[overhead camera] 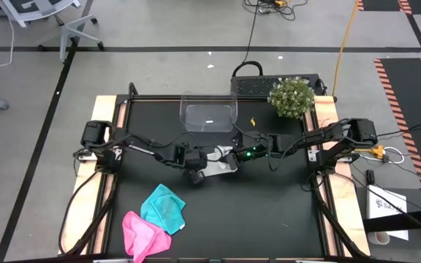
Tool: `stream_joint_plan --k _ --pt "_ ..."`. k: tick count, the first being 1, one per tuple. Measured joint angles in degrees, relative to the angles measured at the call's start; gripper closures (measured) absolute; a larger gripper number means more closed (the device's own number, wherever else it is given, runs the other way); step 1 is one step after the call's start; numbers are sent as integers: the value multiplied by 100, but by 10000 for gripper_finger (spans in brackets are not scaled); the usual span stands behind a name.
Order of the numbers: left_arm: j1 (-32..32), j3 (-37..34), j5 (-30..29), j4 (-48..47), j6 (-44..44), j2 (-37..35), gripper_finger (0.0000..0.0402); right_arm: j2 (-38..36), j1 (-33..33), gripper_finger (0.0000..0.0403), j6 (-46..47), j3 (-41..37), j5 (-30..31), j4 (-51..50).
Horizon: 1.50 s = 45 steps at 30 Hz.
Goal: Fold microfiber towels
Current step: Fold the white microfiber towel
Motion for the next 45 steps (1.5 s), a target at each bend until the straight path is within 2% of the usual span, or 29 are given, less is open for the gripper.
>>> stream_joint_plan --k 6,13,20,24,27,37,45 --pt "2 -9 83 810 175 80 268 -35 -2 403 -4 0 -155 -45" --pt "22 -11 73 844 194 80 268 -371 -2 403 -196 0 -97 -516" --pt "28 -11 16 -148 -121 -528 268 -372 -2 403 -241 -2 2 -844" --pt "23 -7 -114 -352 -118 -757 268 -374 -2 403 -270 -2 4 -915" --pt "-19 -4 -111 -450 -206 -764 268 -374 -2 403 -293 0 6 -908" --pt "-253 -13 -127 -1875 -847 -755 268 -372 -4 403 -347 0 35 -750" --pt "-368 -12 -131 -1947 -1018 -759 268 -31 31 403 -287 0 9 -141"
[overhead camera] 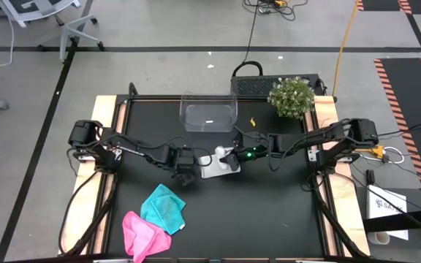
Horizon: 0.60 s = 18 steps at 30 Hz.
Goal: Fold microfiber towels
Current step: Fold the white microfiber towel
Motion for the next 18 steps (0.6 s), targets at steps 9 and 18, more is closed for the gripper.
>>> stream_joint_plan --k 9,18 --pt "-1 3 -190 967 278 61 268 77 59 403 -257 357 4 -23" --pt "-40 -1 92 601 395 341 268 77 43 403 -287 404 26 -544"
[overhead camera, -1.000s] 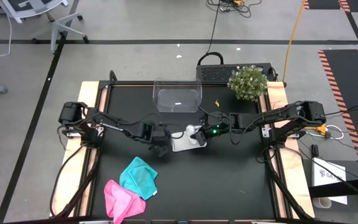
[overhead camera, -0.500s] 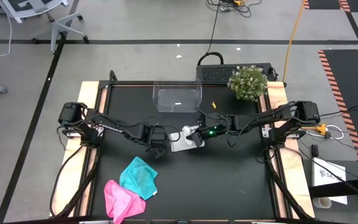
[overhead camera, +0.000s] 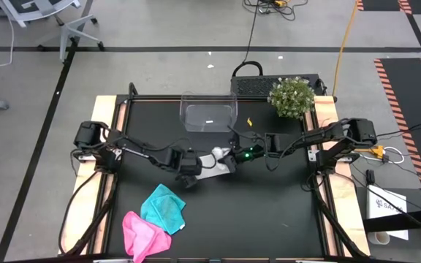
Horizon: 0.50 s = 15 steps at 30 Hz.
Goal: Fold microfiber towels
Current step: Fold the white microfiber towel
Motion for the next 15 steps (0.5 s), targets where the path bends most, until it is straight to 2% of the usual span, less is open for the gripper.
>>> stream_joint_plan --k 4,12,15 --pt "-45 0 -26 -406 -106 -8 268 2 -2 403 9 -2 -11 8" --pt "-79 8 -28 759 17 231 268 -4 -2 403 -13 -2 -28 -37" --pt "-66 7 -57 932 124 367 268 -56 -2 403 -14 -4 -28 -70"
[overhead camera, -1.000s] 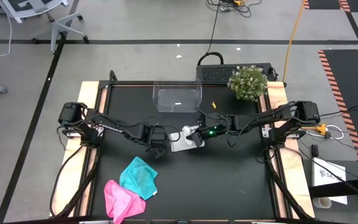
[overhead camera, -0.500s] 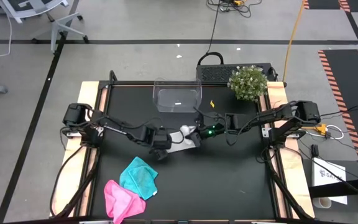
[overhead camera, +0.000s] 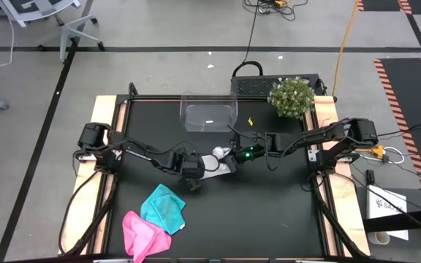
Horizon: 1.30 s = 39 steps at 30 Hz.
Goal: Fold microfiber towels
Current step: Fold the white microfiber towel
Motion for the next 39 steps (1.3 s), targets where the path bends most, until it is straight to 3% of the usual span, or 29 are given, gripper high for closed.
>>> stream_joint_plan --k 10,19,32,39 --pt "196 11 119 1161 138 309 268 -411 0 403 -64 -7 7 -518" --pt "419 11 231 1330 288 308 268 -255 2 401 -198 -6 25 -489" --pt "417 15 287 1294 234 306 268 -167 -31 294 -316 -2 0 4" --pt "417 17 291 1236 222 306 268 -201 -116 296 -270 -2 -366 -103"
